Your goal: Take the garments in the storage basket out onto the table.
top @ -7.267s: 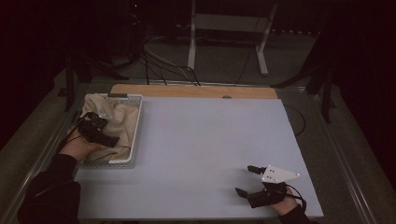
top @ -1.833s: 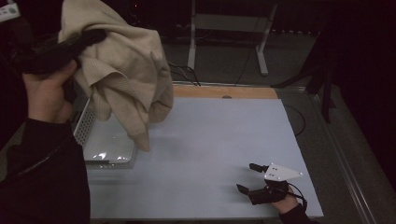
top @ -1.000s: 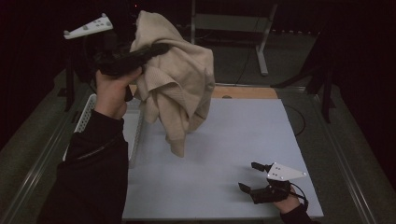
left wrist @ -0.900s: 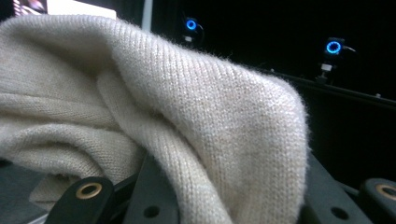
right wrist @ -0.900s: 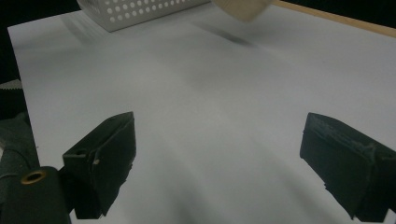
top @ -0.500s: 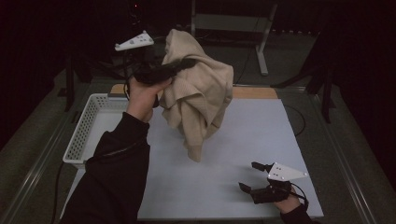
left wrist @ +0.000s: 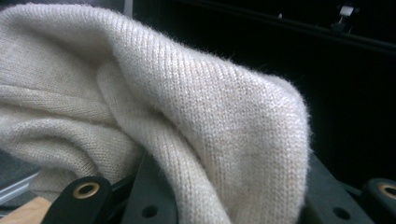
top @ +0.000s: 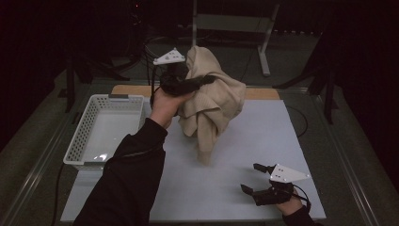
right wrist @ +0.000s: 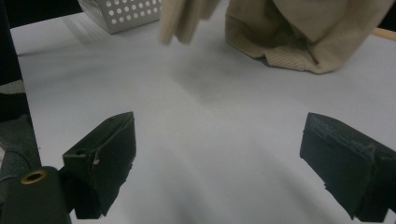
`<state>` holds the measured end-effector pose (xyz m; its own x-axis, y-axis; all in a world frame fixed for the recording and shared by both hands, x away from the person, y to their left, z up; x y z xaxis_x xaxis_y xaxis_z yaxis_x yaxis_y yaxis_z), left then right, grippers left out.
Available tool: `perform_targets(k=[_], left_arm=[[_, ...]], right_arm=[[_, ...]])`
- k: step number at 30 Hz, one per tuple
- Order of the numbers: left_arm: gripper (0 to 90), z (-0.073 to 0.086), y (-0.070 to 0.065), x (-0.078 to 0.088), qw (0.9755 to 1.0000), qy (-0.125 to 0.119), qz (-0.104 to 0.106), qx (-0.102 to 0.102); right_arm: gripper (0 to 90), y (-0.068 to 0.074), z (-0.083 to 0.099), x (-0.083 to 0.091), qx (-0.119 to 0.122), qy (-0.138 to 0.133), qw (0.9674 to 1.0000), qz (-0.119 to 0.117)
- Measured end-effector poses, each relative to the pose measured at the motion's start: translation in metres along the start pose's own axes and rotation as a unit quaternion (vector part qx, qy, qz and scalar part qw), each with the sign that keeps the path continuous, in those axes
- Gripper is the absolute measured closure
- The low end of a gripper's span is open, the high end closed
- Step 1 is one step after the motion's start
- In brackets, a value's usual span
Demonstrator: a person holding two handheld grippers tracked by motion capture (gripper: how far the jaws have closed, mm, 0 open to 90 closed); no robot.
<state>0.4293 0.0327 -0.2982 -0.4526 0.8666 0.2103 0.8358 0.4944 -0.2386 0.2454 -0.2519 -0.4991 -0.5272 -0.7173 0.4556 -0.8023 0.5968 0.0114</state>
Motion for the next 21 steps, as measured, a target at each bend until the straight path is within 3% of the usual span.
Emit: perform_targets(k=[8, 11, 17, 19, 21], left_arm=[[69.2, 0.020, 0.002, -0.031, 0.9997, 0.023, 0.007, 0.006], [67.8, 0.028, 0.002, -0.045, 0.9989, 0.045, 0.011, 0.005], [65.0, 0.041, 0.001, -0.073, 0.9976, 0.070, 0.002, 0.000], [58.8, 0.044, -0.001, -0.080, 0.9973, 0.074, -0.003, 0.004], [44.7, 0.047, -0.003, -0.086, 0.9962, 0.085, -0.015, 0.006]], right_arm=[[10.9, 0.000, 0.000, 0.000, -0.002, -0.001, 1.0000, -0.001], [10.9, -0.001, 0.000, 0.000, -0.002, -0.003, 1.0000, 0.000], [10.9, 0.000, 0.000, 0.000, -0.002, -0.002, 1.0000, -0.002], [10.9, 0.000, 0.000, 0.000, -0.001, -0.002, 1.0000, -0.002], [10.9, -0.001, 0.000, 0.001, -0.001, -0.002, 1.0000, -0.002]])
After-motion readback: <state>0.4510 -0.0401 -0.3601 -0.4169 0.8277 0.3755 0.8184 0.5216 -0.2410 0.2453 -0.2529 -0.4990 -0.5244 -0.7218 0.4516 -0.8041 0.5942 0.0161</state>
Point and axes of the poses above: each handheld gripper's, and its own axes: x roughly backward along the jaws, z roughly out of its underside, y roughly to its left, the point moved 3 cm from there along -x, roughly forward along the jaws, and after that the axes turned 3 degrees about x, right-handed, at the moved point
